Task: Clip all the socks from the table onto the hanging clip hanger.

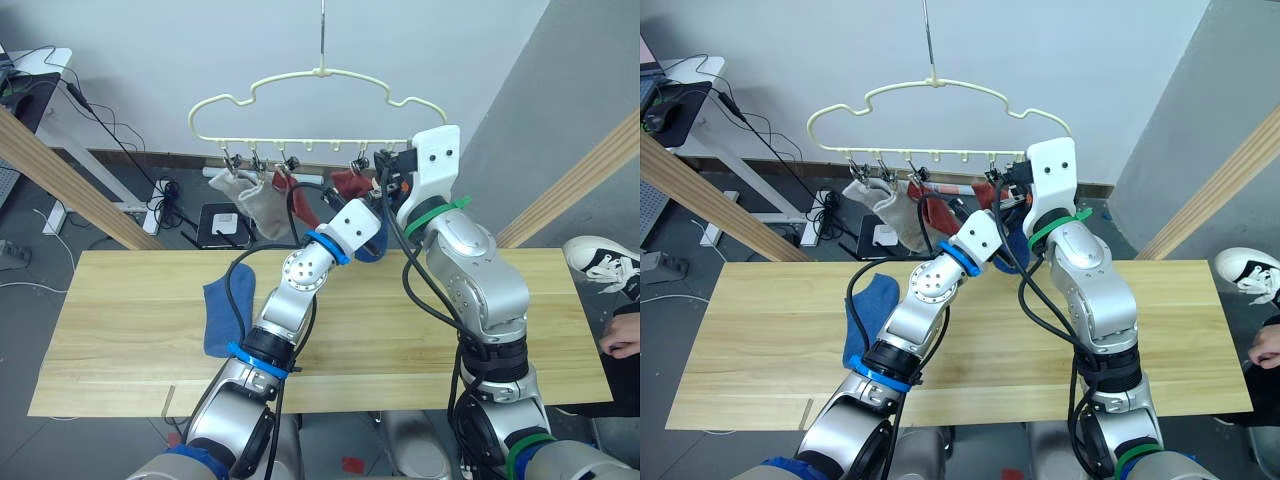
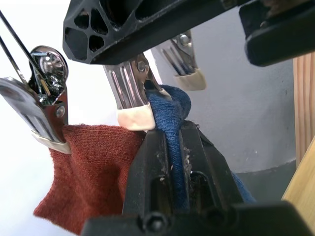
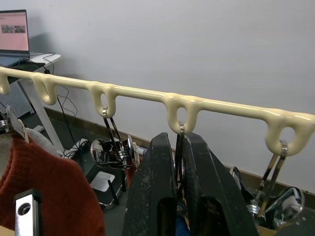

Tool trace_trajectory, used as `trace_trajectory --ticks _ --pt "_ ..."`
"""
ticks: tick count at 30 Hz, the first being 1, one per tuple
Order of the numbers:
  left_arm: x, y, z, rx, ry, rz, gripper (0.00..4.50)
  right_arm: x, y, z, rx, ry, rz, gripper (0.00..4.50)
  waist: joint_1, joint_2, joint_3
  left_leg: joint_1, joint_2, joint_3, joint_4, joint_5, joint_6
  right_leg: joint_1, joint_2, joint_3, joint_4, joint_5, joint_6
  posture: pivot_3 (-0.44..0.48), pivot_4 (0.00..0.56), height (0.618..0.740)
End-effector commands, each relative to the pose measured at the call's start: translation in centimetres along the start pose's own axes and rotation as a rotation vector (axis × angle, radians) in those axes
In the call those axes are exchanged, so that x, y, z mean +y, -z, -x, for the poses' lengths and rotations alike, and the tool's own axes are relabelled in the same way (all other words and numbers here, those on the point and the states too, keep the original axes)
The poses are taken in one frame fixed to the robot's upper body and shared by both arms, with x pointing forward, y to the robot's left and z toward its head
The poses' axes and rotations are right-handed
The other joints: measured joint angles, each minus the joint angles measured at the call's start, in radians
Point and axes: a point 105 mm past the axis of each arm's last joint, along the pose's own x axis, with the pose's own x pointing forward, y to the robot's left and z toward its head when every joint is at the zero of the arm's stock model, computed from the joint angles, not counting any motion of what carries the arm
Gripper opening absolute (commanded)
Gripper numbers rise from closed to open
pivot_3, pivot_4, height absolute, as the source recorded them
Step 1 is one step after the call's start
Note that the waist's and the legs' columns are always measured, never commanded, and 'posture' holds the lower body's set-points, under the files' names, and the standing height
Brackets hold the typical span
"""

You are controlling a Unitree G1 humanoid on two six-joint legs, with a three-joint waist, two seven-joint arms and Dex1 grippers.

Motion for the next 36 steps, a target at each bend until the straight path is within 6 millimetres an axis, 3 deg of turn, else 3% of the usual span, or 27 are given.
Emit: trace_trajectory --ticks 1,10,18,23,28,36 --pt "0.3 -1.7 -0.2 -0.081 -0.022 0.003 0.0 0.1 -0.4 0.4 -0.022 0.003 0.003 0.98 0.0 0.0 0.0 0.0 0.0 0.0 0.0 0.0 0.0 0.0 0.0 0.0 0.0 0.0 0.0 -0.133 0.321 0.74" --pt "-0.1 -1.6 -0.3 -0.065 -0.019 0.043 0.0 -0.1 -0.7 1.1 -0.029 -0.003 0.001 4.3 0.0 0.0 0.0 0.0 0.0 0.0 0.0 0.0 0.0 0.0 0.0 0.0 0.0 0.0 0.0 -0.135 0.327 0.74" --pt "-0.8 -1.0 0.1 -0.025 0.027 0.091 2.23 0.4 -1.1 2.5 -0.031 -0.055 -0.011 4.35 -0.001 0.0 0.0 0.0 0.0 0.0 0.0 0.0 0.0 0.0 0.0 0.0 0.0 0.0 0.0 -0.142 0.329 0.74" --pt "-1.3 -1.5 0.9 -0.028 0.078 0.155 2.23 1.0 -1.5 4.2 -0.038 -0.116 0.0 4.35 0.0 0.0 0.0 -0.001 0.0 0.0 0.0 0.0 0.0 0.0 0.0 0.0 0.0 0.0 0.0 -0.149 0.333 0.74" --pt "-1.1 -2.6 2.6 -0.044 0.178 0.245 2.23 0.3 -2.1 5.7 -0.067 -0.103 0.028 4.35 -0.002 0.0 0.0 0.0 0.0 0.0 0.0 0.0 0.0 0.0 0.001 0.0 0.0 0.0 0.0 -0.158 0.338 0.74" --pt "1.5 -4.4 5.8 -0.037 0.262 0.314 2.23 -1.2 -2.3 6.1 -0.093 -0.006 0.044 4.35 -0.006 0.0 0.0 0.0 0.001 0.0 0.0 0.0 0.0 0.0 0.002 0.0 0.0 0.0 0.0 -0.15 0.334 0.74"
